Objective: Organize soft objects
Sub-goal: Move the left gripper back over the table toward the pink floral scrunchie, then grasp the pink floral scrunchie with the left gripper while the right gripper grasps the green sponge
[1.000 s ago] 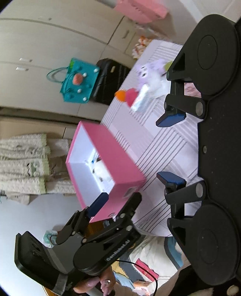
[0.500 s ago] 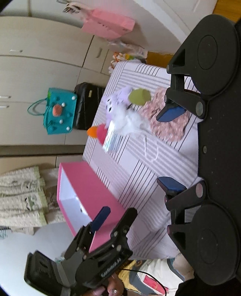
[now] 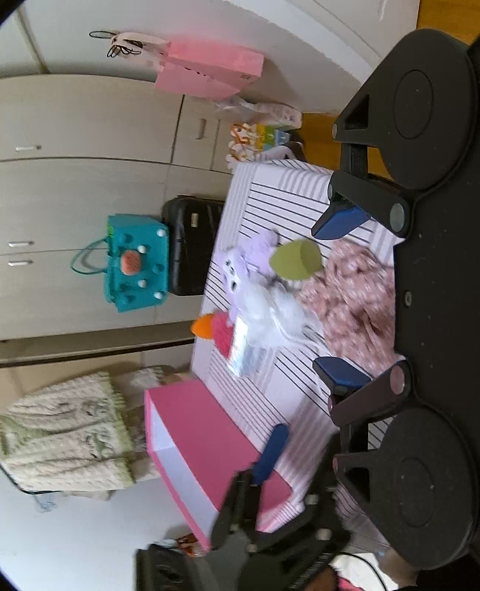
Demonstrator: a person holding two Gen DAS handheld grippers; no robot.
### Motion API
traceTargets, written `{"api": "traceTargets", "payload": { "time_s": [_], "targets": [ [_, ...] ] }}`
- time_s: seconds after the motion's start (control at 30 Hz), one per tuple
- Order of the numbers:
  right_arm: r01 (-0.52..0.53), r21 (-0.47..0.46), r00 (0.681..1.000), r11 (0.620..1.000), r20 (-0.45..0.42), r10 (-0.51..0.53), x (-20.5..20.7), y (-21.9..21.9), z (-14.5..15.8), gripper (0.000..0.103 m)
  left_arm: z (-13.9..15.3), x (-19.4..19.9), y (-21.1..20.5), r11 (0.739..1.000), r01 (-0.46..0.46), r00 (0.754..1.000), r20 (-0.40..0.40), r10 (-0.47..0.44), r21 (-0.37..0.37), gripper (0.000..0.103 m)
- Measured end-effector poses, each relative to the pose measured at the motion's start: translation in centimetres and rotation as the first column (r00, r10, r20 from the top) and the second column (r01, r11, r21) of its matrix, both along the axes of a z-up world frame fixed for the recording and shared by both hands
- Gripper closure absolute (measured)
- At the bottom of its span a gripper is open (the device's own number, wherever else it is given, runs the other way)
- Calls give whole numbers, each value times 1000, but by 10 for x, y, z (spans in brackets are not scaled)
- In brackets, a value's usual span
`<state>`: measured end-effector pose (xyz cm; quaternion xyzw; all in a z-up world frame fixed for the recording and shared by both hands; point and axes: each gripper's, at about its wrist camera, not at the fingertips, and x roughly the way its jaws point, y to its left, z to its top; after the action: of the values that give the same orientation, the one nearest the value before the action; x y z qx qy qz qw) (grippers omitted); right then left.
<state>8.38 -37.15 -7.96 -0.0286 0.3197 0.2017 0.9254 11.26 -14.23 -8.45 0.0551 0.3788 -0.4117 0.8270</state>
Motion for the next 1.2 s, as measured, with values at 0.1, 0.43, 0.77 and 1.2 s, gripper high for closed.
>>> {"api": "traceTargets", "payload": {
  "time_s": [0.1,0.43,0.77,1.2],
  "targets": [
    [2,26,1000,1000,1,-2,9,-10,-9,28,-9,2,-12,999,-11,1000,-2,11,-31,26],
    [47,27,996,999,-72,-45,42,-31,-27,28,-33,4,-58,1000,-3,1000,23,3,-12,22],
    [42,95,989,995,-147,-28,65,-41,-45,37,-49,4,-83,998,-62,995,84,60,28,17],
    [-43,163,988,986,-141,67,98,-33,-52,44,-63,7,-86,983,-180,979,93,181,-24,20]
  ]
}}
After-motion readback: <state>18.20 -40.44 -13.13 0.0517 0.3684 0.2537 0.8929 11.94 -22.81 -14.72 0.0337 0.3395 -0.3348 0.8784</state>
